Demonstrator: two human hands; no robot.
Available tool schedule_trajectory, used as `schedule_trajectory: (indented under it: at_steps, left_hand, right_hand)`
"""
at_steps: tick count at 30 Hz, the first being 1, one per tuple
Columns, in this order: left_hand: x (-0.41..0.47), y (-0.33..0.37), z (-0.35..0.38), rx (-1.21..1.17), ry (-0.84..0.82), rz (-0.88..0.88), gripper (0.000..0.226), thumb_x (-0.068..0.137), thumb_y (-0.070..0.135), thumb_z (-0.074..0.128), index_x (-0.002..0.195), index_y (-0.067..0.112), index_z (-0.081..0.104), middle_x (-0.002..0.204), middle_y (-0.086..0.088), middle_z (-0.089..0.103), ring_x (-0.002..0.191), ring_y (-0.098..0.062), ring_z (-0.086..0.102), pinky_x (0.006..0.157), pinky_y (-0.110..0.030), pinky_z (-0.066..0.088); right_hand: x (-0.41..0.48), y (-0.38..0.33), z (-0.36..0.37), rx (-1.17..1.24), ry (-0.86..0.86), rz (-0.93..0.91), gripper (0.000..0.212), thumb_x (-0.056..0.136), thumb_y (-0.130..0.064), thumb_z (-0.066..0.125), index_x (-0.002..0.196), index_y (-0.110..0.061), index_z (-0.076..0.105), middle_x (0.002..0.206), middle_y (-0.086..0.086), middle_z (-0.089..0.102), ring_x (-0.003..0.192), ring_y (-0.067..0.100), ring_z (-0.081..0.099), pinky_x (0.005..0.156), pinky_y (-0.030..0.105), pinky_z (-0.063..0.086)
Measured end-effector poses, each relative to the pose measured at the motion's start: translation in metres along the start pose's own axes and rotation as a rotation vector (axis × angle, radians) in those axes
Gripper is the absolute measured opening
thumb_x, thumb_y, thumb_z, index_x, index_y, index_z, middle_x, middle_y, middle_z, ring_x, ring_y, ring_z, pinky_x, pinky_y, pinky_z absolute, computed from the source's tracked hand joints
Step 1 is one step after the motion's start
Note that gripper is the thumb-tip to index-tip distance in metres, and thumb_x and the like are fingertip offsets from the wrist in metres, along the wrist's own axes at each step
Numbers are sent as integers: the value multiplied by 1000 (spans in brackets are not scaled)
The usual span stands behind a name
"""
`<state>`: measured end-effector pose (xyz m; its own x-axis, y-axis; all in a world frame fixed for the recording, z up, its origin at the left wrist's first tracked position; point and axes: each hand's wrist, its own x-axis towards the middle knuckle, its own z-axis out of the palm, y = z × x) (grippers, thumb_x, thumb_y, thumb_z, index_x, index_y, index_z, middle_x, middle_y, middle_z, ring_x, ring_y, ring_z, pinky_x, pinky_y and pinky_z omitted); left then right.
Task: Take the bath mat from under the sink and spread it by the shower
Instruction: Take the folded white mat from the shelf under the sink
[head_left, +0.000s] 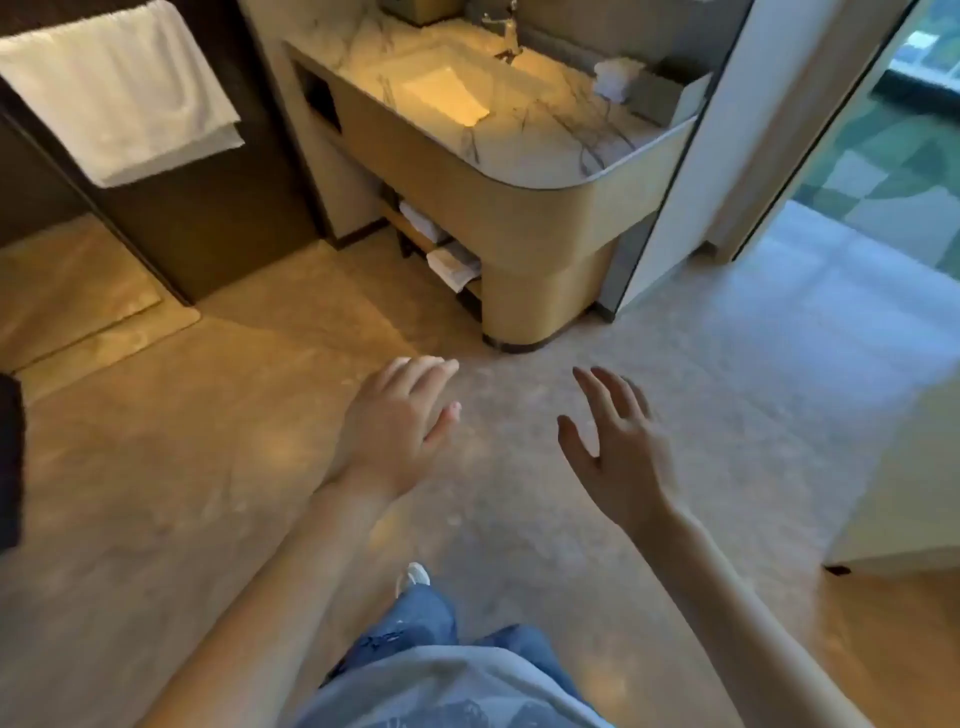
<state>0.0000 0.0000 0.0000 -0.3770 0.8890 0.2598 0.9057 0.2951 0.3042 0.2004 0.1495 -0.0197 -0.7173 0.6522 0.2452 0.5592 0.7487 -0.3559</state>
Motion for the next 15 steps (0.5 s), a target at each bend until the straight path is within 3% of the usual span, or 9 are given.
schedule_trajectory:
  at_steps: [8, 12, 15]
  left_hand:
    - [-85, -81, -38, 112, 104, -350, 41, 92, 38, 41, 117, 13, 63, 110, -5, 66, 99, -26, 59, 79, -36, 50]
    - [-124, -117, -46, 127, 44, -466, 47, 92, 40, 40, 120, 11, 63, 115, -6, 66, 103, -28, 62, 83, -38, 51]
    - [-144, -149, -56, 127, -10, -490, 53, 92, 41, 38, 129, 11, 61, 129, -8, 62, 117, -29, 58, 95, -42, 49]
  right_hand:
    - [46, -99, 57, 118, -130, -296, 50, 95, -46, 42, 129, -12, 55, 129, 5, 60, 118, 23, 53, 93, 38, 50]
    - [49, -149, 90, 122, -202, -389, 49, 94, -45, 44, 130, -14, 54, 128, 3, 60, 119, 23, 53, 94, 39, 48]
    - [56, -191, 112, 114, -239, -435, 52, 95, -47, 42, 134, -15, 52, 134, 5, 57, 125, 23, 50, 99, 42, 48]
